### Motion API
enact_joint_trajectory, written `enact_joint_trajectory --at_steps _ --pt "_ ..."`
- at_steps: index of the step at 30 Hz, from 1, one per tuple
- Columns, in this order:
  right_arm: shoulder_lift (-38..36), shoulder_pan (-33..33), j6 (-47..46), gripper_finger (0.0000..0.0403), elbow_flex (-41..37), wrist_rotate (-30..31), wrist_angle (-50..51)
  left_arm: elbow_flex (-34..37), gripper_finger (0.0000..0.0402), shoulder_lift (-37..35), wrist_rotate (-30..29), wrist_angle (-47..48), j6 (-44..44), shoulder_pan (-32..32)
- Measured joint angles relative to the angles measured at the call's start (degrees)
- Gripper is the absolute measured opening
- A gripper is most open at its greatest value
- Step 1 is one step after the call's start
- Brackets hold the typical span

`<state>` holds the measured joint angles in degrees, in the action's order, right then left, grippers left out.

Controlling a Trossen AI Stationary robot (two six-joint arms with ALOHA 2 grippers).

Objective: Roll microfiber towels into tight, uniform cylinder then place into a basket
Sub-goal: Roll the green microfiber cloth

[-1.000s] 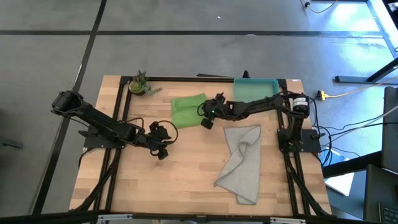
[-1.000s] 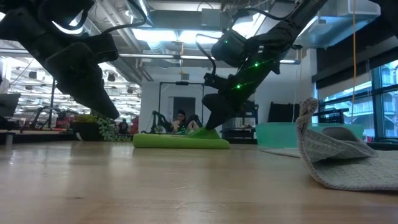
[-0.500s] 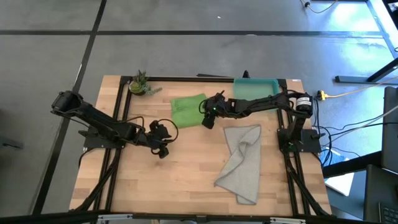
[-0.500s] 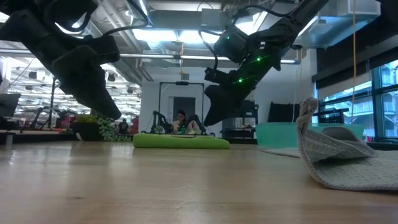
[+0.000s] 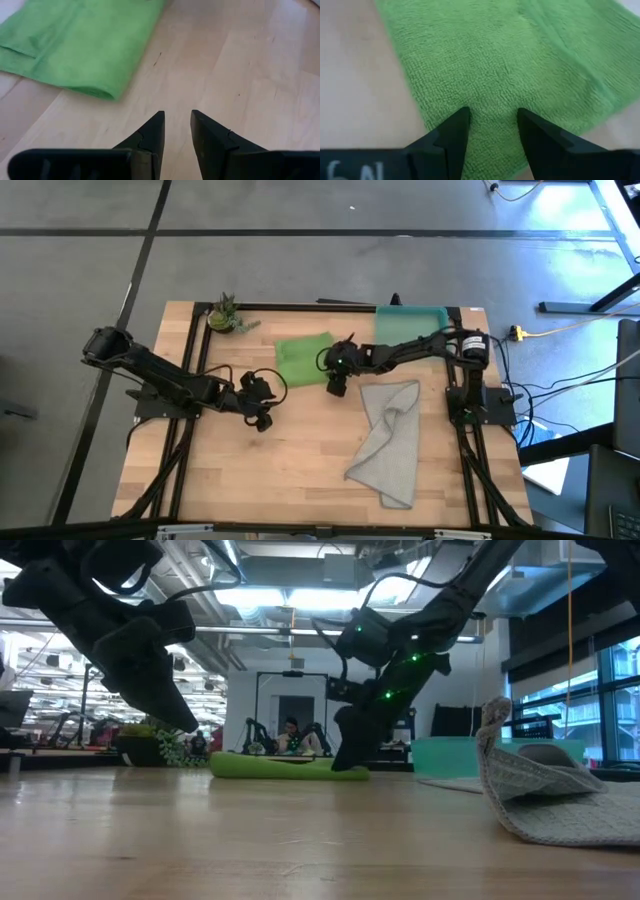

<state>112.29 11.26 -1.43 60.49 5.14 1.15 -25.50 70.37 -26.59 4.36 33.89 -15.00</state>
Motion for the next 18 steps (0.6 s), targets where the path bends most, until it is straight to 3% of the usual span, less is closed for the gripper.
enact_joint_trajectory --at_steps 5,18 --pt "0.0 -3.23 -2.65 0.0174 0.0 -3.18 0.17 0.0 0.009 0.0 0.0 0.51 -0.06 0.0" --pt "-1.92 -7.91 -4.34 0.0174 0.94 -1.99 -2.73 0.04 0.009 0.0 0.15 0.37 -8.07 -3.29"
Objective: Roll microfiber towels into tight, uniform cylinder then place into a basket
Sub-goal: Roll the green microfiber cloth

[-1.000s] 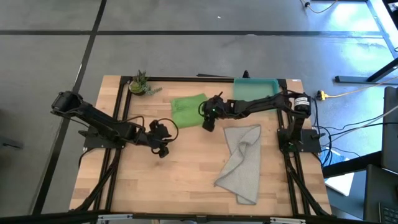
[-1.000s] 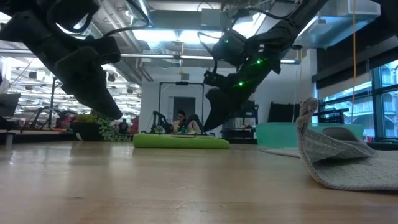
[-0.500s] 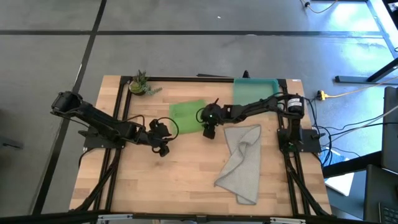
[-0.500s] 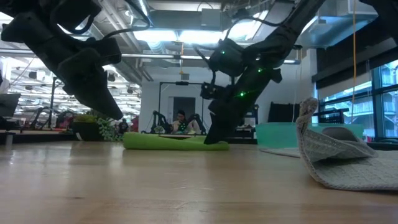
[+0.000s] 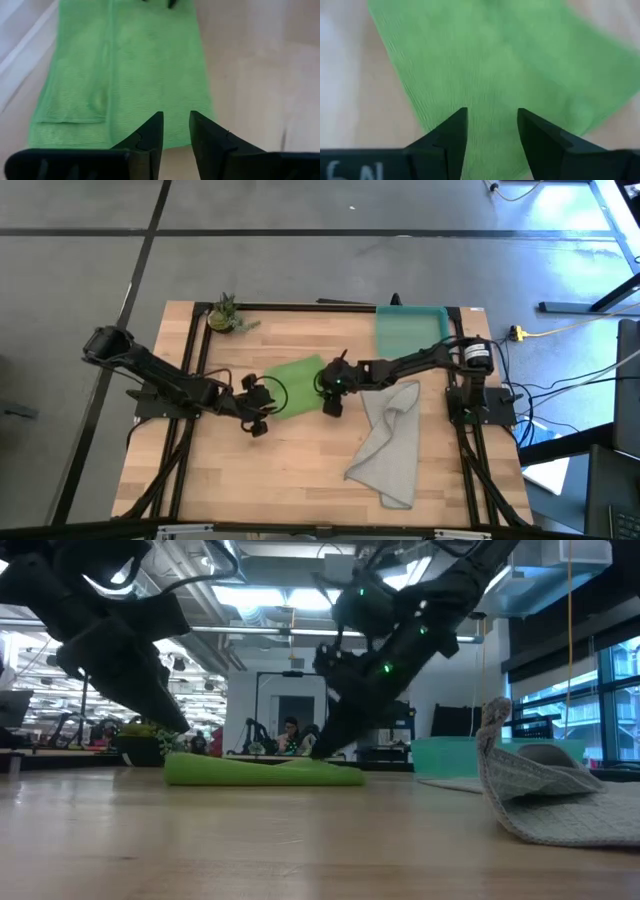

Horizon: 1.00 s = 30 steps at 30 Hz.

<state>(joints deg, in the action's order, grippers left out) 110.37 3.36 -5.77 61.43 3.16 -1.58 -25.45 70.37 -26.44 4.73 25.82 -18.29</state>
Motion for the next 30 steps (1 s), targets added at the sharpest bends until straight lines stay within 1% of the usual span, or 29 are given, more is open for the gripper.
enact_joint_trajectory --at_steps 2,4,6,9,15,21,30 --pt "-0.96 0.02 1.56 0.0174 0.47 0.04 -0.34 0.0 0.009 0.0 -0.16 -1.48 -0.81 -0.9" --pt "-1.4 0.02 3.84 0.0174 0.89 0.13 -0.35 0.0 0.009 0.16 -1.57 -3.08 -2.18 -1.64" --pt "-1.47 0.02 6.26 0.0174 1.07 0.17 -0.82 0.0 0.009 1.16 -3.71 -4.19 -2.26 -1.55" --pt "-0.94 0.02 8.16 0.0174 1.18 0.2 -2.56 0.0 0.009 3.21 -4.46 -5.41 -2.07 -0.56" --pt "2.13 0.09 10.91 0.0174 1.11 0.2 -3.05 0.0 0.009 9.74 -4.05 -8.58 -0.44 1.82" --pt "2.64 0.39 10.74 0.0174 0.77 0.22 -2.64 0.0 0.009 14.18 -0.67 -8.46 2.2 3.07" --pt "3.06 0.37 9.17 0.0174 -0.01 0.23 0.47 -0.26 0.009 14.75 -0.04 -5.44 2.13 2.98"
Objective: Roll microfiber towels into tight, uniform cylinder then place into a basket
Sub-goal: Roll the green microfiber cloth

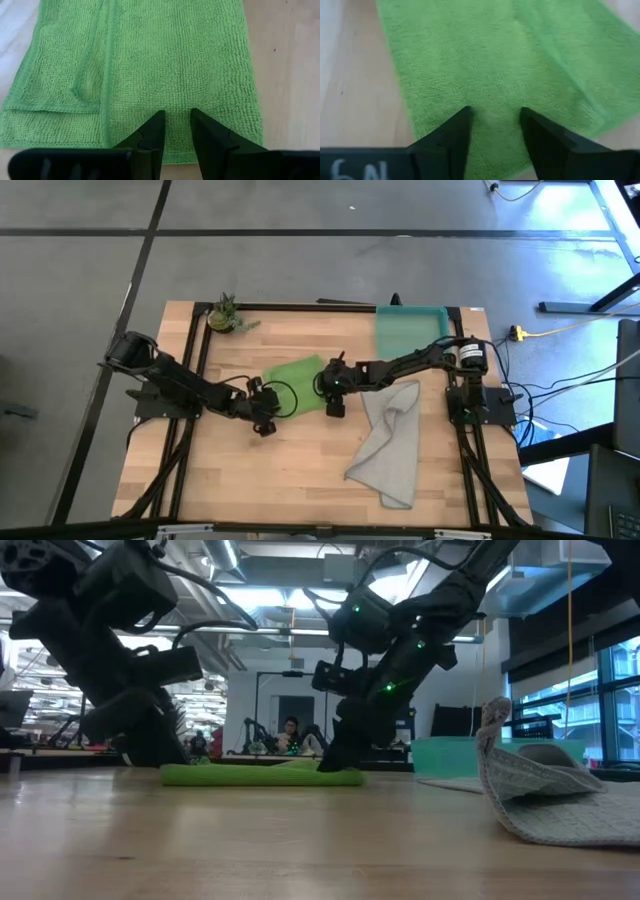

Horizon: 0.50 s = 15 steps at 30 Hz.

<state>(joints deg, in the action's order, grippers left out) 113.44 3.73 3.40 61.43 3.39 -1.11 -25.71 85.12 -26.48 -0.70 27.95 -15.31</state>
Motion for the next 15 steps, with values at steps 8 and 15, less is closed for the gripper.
enact_joint_trajectory --at_steps 8,15 --pt "0.19 -0.02 -2.54 0.0174 0.02 -0.01 0.09 0.39 0.009 -5.35 1.05 2.47 -4.24 -0.01" --pt "0.25 -0.02 -4.59 0.0174 0.0 -0.01 -0.26 0.33 0.009 -10.63 0.86 1.15 -7.53 -3.35"
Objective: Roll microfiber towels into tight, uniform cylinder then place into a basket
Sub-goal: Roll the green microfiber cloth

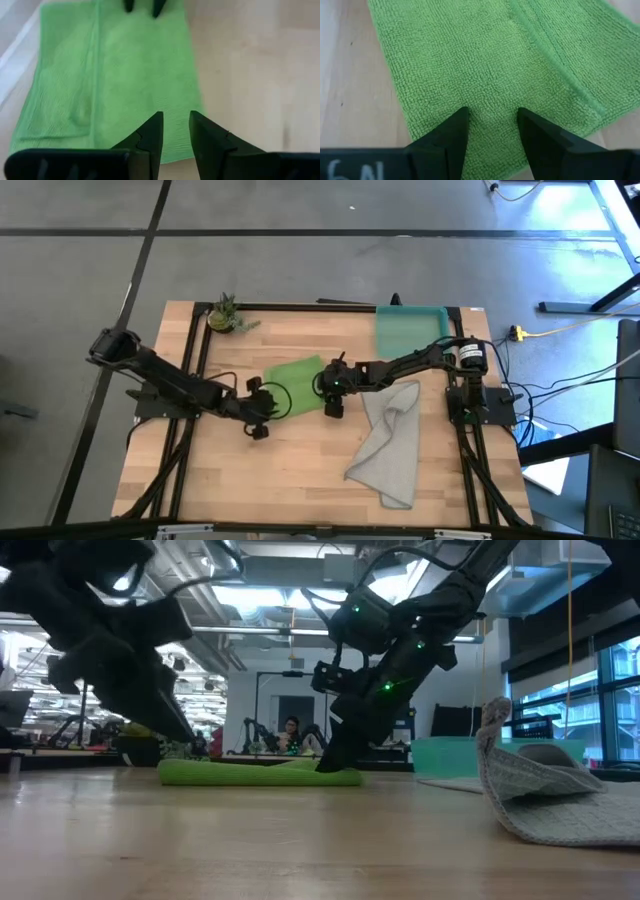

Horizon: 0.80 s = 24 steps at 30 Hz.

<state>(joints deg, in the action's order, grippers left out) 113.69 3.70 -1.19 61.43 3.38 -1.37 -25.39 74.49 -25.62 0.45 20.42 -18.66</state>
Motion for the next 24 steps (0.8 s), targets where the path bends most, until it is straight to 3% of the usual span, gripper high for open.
enact_joint_trajectory --at_steps 6,24 --pt "0.02 0.0 0.06 0.0174 -0.02 0.0 -0.36 0.0 0.009 -0.23 -0.2 -0.23 1.9 -2.82" --pt "0.11 0.01 -0.04 0.0174 -0.09 0.04 -1.29 -0.07 0.0125 -0.25 1.21 -0.5 4.97 -1.87"
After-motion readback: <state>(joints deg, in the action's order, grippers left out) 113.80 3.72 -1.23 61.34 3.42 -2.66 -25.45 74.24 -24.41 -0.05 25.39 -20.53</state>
